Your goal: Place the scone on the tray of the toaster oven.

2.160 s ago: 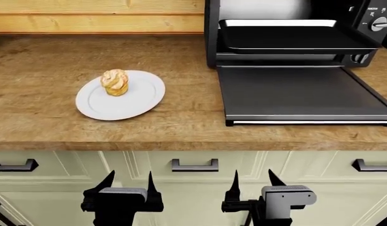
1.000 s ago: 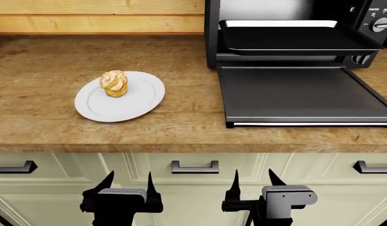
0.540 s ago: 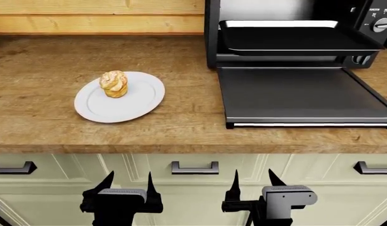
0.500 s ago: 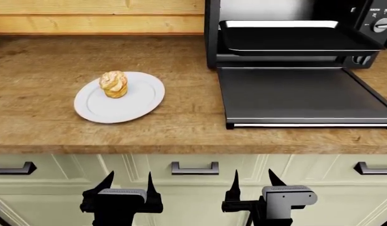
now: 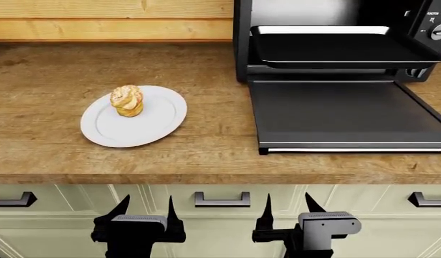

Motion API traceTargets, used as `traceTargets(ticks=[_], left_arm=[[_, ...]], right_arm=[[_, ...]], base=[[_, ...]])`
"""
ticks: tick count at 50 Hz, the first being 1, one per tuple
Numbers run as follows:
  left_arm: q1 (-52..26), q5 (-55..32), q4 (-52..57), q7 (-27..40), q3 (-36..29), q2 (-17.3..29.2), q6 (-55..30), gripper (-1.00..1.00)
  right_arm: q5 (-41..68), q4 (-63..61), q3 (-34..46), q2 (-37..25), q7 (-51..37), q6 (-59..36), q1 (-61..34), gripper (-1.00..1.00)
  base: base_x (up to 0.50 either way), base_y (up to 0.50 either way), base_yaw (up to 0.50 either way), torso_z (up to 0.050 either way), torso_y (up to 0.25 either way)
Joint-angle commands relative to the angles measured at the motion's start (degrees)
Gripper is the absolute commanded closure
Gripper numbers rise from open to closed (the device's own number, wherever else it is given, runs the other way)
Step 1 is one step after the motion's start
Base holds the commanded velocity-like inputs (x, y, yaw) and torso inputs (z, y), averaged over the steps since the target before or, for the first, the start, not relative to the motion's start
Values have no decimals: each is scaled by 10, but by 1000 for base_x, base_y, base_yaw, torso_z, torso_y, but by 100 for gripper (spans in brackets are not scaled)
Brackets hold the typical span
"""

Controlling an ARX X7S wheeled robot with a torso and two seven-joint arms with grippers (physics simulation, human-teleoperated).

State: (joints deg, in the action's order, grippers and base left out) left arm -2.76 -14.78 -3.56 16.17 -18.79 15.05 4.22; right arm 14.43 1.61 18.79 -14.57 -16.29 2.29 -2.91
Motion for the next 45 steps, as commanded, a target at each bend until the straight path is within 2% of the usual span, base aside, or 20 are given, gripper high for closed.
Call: traceTargets(ticks=[1,11,21,22,34,41,45], left_arm=[[-2,-2,0,2,-2,1,0,-100],[3,-4,23,14,-1,3,-9,-100],[57,-2,144,53,2,32,-60,-100],[66,0,166,58,2,38,-68,-100],[132,14,315,93,1,72,-106,-100],[116,3,374,102,12,86,-147,-100],[80,-17,417,108,29,95,-190,-100]], right_arm=[[4,-6,4,-3,2,0,2,-100],[6,-41,8,-8,-9,-20,12,-100],[-7,-192,21,-39,-45,-78,68,-100],[-7,-239,22,-50,-53,-109,72,-100],[-34,-340,22,-73,-74,-100,109,-100],[-59,-404,24,-84,-82,-115,92,-100],[-60,-424,18,-82,-87,-144,65,-100]], base=[[0,0,0,0,0],[0,0,0,0,0],[0,0,0,0,0],[0,0,0,0,0],[0,0,0,0,0],[0,0,0,0,0],[0,0,0,0,0]])
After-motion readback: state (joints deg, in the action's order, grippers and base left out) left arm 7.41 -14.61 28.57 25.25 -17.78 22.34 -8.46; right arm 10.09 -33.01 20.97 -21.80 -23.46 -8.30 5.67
